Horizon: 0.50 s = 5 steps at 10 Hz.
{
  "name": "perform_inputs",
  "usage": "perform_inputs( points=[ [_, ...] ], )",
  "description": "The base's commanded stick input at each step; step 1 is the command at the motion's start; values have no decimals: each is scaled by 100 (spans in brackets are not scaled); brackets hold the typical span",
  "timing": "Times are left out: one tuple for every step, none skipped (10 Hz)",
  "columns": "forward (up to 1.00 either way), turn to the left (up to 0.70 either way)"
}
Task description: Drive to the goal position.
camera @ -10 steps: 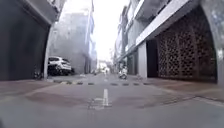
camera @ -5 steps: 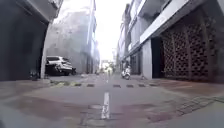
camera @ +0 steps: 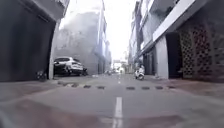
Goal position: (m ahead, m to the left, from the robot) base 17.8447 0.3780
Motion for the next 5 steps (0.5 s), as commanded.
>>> perform_inputs(
  points=[
    [100, 0],
    [100, 0],
    [100, 0],
    [100, 0],
    [100, 0]
  ],
)
